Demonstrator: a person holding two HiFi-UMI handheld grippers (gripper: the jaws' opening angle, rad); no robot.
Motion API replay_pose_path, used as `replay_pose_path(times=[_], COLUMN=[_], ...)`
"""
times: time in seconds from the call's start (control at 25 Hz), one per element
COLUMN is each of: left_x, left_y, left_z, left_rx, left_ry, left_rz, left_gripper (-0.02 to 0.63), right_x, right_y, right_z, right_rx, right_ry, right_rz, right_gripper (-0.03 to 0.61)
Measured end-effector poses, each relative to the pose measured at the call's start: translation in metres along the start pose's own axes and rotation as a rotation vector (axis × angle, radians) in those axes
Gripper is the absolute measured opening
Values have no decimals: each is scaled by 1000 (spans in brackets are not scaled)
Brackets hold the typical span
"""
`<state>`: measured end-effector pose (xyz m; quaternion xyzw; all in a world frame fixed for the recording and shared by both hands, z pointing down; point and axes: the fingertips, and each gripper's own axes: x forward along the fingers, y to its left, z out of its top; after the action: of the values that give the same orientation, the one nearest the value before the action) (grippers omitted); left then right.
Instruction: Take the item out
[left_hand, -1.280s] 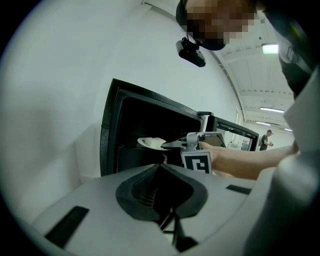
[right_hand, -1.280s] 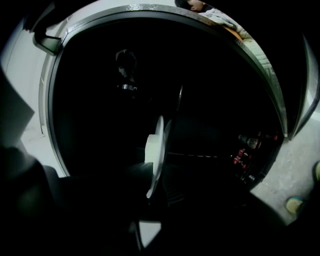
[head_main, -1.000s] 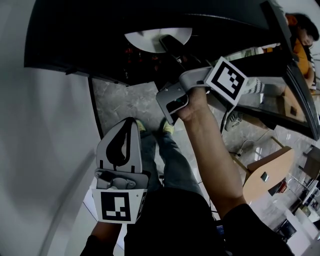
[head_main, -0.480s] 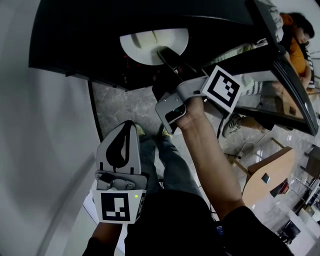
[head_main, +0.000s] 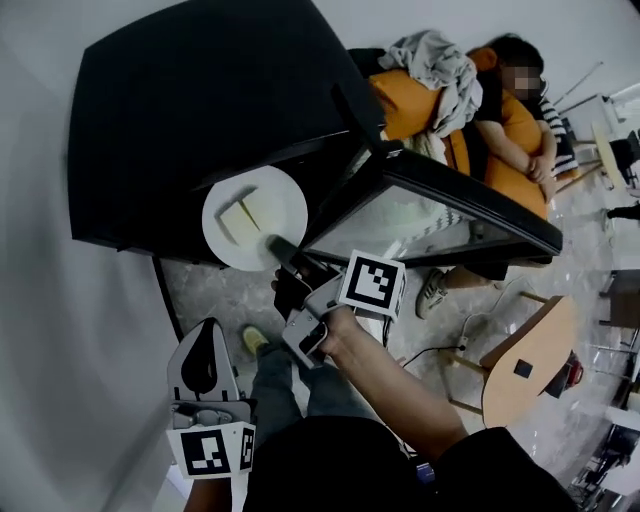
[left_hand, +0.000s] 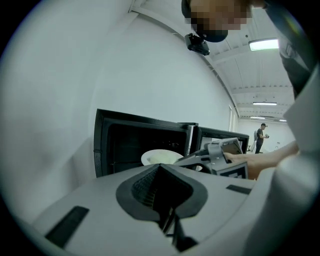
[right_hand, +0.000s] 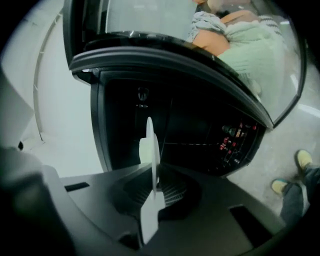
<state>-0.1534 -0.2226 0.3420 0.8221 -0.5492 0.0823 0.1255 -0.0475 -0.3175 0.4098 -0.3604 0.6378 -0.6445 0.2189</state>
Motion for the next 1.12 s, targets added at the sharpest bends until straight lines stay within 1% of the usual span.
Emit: replay_pose_path(times=[0.12,0.24,0.36,0.52,0.64,0.72,0.96,1.12], left_x=[-5,-8,-13,-14,-20,-25,-24,-23], left_y=[-7,-19,-22,-30,-35,-37,-41,-53], left_z=[11,21,29,40,47,51,46,55], left_rx=[4,6,28,40,46,47,50,72], left_ry=[-6,-11,-19,-49,-50,-49,-44,-67], left_rz=[-4,-25,-42,-56,-59,-55,-63,-73], left_gripper=[9,9,9,9,9,9,8,9], right_x=[-32,-65,-90,-123,-142,-154,-182,-200], right_y=[6,15,23,34,46,55,79,94], right_z=[-4,1,-3,0,5,8,17,17], right_rx=[22,10,9,-22,-75,-92,-113,-119], right_ry=[11,13,23,61,92,111,111,122], right_rz=[-23,-24,-36,-83,-70,-61,-24,9], right_gripper=[28,28,28,28,28,28,28,28])
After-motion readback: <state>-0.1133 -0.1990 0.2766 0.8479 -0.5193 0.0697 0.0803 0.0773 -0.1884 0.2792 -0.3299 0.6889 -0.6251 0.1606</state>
